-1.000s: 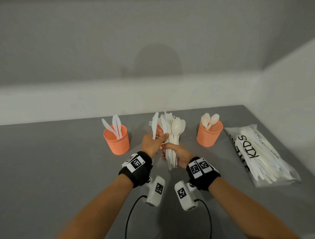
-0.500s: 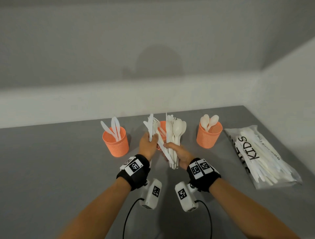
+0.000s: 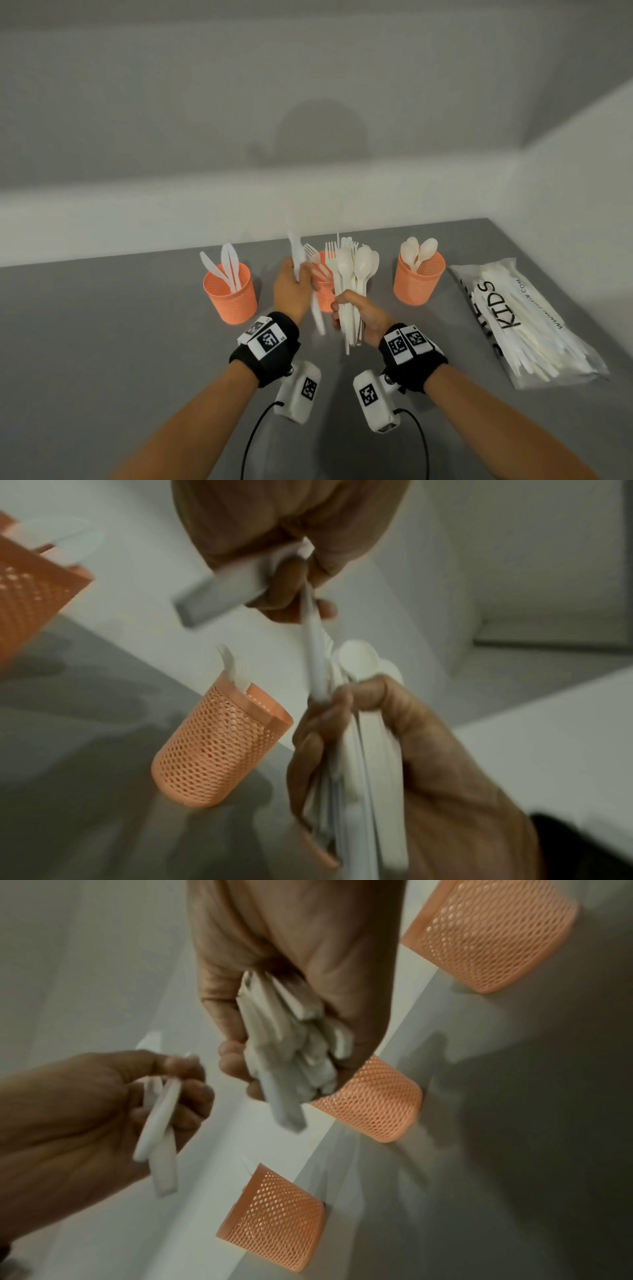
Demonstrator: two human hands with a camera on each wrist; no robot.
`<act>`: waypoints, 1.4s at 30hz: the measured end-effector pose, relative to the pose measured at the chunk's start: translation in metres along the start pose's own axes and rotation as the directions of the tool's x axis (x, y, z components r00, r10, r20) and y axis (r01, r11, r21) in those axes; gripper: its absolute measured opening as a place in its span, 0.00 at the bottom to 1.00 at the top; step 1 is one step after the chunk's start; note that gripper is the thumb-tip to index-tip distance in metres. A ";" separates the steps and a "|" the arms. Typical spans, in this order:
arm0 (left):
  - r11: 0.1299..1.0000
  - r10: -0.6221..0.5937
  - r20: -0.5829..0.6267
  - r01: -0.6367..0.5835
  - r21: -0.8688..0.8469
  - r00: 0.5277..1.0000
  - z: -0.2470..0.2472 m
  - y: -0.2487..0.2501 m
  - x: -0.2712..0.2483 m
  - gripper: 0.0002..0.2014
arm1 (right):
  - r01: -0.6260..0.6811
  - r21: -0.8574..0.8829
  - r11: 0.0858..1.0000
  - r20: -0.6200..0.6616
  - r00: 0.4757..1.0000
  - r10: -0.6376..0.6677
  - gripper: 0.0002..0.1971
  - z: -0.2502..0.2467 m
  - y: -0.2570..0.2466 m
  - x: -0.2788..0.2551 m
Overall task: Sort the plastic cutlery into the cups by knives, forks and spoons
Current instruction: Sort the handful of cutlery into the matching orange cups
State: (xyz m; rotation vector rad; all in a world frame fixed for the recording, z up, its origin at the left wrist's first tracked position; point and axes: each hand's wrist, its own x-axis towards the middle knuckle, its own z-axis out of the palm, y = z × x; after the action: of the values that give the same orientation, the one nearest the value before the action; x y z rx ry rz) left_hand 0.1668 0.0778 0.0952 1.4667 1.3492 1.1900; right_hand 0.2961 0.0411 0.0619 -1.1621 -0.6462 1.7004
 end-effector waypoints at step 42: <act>0.954 -0.261 0.192 0.283 -0.097 0.946 0.006 0.017 -0.005 0.20 | -0.032 -0.012 0.999 0.038 0.999 0.032 0.05 0.008 -0.008 -0.009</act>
State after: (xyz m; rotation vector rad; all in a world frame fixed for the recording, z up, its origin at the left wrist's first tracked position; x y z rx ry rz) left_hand 0.1769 0.0711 0.1097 1.2213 1.2840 0.9251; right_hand 0.2927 0.0364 0.0754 -1.1564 -0.6647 1.7514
